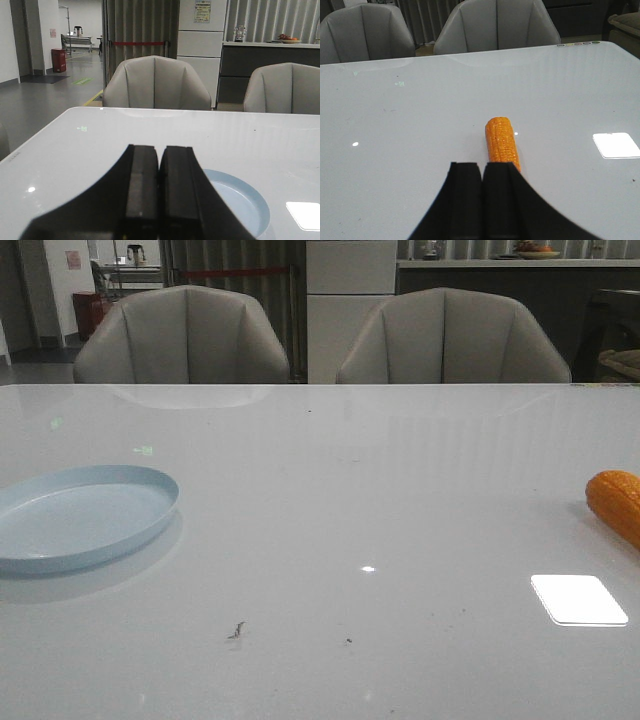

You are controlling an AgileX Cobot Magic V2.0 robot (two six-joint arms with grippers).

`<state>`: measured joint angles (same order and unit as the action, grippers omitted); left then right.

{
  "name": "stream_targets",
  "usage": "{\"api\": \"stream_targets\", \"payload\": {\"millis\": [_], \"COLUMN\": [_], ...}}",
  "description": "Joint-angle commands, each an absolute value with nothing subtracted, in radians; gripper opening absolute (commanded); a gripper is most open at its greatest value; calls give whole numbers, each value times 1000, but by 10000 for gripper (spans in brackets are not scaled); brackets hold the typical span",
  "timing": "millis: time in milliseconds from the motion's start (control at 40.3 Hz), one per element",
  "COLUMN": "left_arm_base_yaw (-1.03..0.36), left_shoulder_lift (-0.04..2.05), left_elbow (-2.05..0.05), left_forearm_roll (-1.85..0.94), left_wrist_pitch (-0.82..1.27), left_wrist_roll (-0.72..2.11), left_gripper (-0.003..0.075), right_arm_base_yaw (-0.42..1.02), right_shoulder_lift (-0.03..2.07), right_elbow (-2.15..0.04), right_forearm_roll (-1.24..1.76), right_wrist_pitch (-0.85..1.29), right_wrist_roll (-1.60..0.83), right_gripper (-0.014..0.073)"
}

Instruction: Place corn on plate with both arms

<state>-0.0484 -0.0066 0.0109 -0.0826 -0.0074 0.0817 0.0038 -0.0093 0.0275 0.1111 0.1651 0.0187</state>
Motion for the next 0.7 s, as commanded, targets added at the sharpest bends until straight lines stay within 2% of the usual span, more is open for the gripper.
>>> {"api": "stream_targets", "payload": {"millis": [0,671], "left_arm_base_yaw": [-44,-44], "left_shoulder_lift": [-27,-27], "left_elbow": [48,48], "left_forearm_roll": [-83,-83], "left_wrist_pitch": [-100,-104], "left_wrist_roll": [81,81], "left_gripper": [94,94], "right_arm_base_yaw": [-2,-2], "right_shoulder_lift": [-35,-35], "right_elbow": [7,7], "right_forearm_roll": [116,115], "right_wrist_pitch": [83,56], "right_wrist_roll": [21,20], "right_gripper": [29,29]}}
